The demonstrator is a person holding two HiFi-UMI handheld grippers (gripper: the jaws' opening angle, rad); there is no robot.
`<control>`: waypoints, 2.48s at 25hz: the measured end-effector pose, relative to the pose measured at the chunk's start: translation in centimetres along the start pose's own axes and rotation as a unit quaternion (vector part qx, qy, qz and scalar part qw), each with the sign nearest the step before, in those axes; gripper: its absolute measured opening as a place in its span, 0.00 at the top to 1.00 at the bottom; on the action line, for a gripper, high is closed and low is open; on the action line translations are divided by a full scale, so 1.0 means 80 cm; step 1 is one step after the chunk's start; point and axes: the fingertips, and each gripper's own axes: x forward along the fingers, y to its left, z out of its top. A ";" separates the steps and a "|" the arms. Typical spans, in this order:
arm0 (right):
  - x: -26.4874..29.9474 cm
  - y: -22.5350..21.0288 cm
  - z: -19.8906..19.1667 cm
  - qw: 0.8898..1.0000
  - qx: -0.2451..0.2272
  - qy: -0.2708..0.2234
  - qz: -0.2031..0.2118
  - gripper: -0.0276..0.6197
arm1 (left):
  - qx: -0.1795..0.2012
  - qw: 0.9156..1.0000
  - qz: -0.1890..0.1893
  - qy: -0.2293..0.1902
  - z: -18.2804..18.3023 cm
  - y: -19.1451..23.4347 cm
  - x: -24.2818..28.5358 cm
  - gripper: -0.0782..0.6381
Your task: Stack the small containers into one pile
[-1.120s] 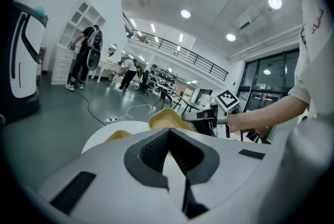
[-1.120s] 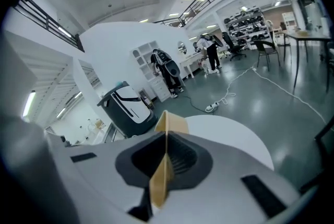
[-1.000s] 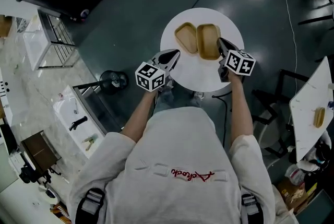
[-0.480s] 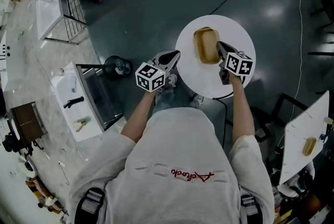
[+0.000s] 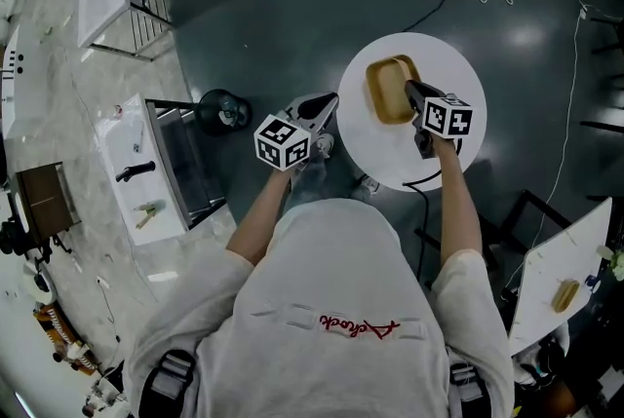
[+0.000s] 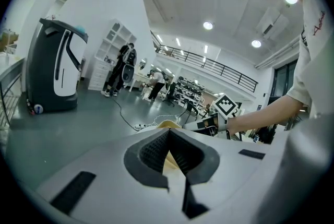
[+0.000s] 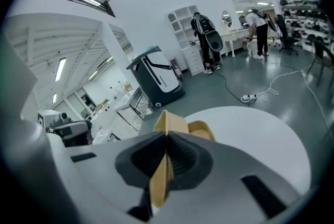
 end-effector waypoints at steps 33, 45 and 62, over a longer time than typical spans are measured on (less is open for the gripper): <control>0.049 -0.099 0.008 0.996 -0.015 0.093 -0.011 0.91 | -0.005 1.000 0.022 0.021 0.005 0.036 0.038 0.88; 0.054 -0.112 -0.024 0.990 -0.021 0.137 -0.019 0.91 | -0.006 0.999 0.018 0.025 0.003 0.034 0.047 0.88; 0.054 -0.115 -0.046 0.993 -0.012 0.114 -0.038 0.86 | -0.003 0.999 0.018 0.028 0.000 0.032 0.035 0.88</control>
